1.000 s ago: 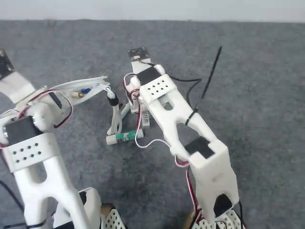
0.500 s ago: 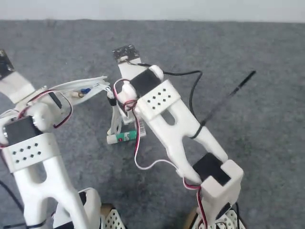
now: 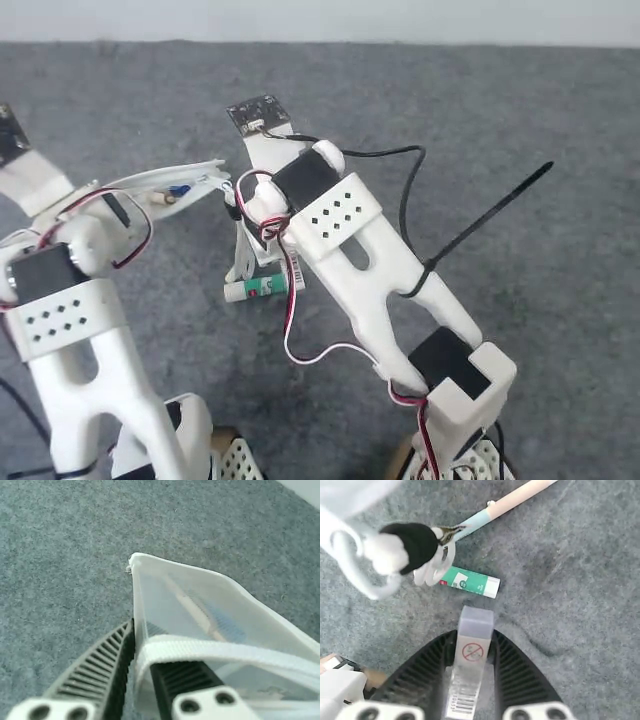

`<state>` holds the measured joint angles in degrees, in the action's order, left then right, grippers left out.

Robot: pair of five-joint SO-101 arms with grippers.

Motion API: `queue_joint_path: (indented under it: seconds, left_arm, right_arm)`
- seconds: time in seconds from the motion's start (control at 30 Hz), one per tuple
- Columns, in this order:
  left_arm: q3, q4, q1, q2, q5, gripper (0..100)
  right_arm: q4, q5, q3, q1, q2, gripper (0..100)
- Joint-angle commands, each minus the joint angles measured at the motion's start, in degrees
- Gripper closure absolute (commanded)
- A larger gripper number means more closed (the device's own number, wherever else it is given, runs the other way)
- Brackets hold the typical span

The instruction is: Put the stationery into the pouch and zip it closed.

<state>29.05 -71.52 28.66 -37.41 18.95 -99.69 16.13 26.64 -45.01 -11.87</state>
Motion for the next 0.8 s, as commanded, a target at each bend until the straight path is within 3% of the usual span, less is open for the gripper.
queue_joint_path:
  seconds: [0.0,0.27,0.77]
  left_arm:
    - [-1.9,0.1,0.2,-0.1,-0.4,99]
    - [-1.9,0.1,0.1,-0.4,-0.4,99]
    - [-2.0,-0.4,-6.2,-0.5,-0.6,99]
  right_arm:
    - [-2.3,-0.7,0.6,-0.3,7.0,99.3]
    - [2.9,-0.5,-9.3,-0.2,18.0,99.3]
    - [41.0,-0.5,-48.0,-0.3,47.1,99.3]
